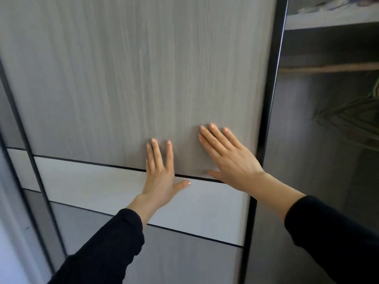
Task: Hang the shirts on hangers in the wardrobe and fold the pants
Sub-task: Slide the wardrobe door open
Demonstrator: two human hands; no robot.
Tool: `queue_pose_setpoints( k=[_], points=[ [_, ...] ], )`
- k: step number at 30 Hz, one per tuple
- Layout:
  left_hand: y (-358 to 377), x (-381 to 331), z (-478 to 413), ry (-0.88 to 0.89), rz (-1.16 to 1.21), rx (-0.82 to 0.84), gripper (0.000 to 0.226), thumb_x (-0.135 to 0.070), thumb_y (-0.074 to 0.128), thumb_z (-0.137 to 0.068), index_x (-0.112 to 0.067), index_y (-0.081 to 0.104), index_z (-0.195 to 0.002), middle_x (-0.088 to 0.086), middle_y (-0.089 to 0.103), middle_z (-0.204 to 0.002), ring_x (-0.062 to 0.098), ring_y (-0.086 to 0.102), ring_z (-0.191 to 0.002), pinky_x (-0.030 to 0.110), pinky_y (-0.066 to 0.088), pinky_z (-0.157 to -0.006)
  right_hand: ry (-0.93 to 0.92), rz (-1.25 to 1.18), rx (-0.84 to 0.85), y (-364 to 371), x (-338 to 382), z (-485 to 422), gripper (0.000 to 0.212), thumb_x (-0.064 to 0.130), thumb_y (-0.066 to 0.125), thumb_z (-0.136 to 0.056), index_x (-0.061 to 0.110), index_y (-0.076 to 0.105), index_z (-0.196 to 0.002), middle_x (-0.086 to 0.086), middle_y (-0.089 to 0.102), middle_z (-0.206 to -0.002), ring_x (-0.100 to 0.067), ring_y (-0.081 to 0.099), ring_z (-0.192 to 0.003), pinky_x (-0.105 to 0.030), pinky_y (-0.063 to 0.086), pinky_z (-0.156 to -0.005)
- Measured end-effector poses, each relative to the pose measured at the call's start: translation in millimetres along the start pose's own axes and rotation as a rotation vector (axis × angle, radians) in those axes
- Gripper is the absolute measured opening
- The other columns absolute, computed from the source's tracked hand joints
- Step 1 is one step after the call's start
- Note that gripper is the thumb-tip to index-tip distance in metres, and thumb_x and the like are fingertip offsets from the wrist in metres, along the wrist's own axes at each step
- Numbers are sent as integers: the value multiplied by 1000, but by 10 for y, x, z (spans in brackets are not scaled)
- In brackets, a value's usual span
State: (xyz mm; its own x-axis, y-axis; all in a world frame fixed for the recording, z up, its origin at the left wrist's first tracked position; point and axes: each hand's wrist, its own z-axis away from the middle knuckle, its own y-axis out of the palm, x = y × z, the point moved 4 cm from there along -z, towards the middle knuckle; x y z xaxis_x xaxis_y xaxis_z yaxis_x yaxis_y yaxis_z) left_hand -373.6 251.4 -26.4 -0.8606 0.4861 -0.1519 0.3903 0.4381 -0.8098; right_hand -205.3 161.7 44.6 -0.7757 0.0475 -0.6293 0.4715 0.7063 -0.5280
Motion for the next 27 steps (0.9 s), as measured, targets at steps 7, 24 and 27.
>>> queue_pose_setpoints(
  k=[7, 24, 27],
  points=[
    [-74, 679, -89, -51, -46, -38, 134, -71, 64, -67, -14, -33, -140, 23, -41, -144, 36, -37, -134, 42, -10, -112, -41, 10, -24, 106, 471, -520, 100, 61, 49, -89, 4, -4, -152, -11, -7, -161, -28, -6, -148, -42, -6, -119],
    [-394, 1745, -141, -235, -194, -14, 133, -67, 65, -70, -6, -26, -146, 28, -19, -154, 37, 4, -147, 40, 25, -116, -157, -126, 51, -82, 1320, -1471, 86, 20, 44, -88, 2, -11, -151, -13, -20, -158, -30, -23, -144, -41, -20, -113],
    [-415, 1778, -132, -265, -162, -5, 127, -61, 66, -75, -7, -24, -147, 25, -19, -155, 35, 11, -146, 39, 30, -113, -185, -117, 68, -101, 1363, -1541, 85, 18, 44, -89, 1, -12, -150, -14, -21, -158, -31, -24, -144, -41, -20, -112]
  ],
)
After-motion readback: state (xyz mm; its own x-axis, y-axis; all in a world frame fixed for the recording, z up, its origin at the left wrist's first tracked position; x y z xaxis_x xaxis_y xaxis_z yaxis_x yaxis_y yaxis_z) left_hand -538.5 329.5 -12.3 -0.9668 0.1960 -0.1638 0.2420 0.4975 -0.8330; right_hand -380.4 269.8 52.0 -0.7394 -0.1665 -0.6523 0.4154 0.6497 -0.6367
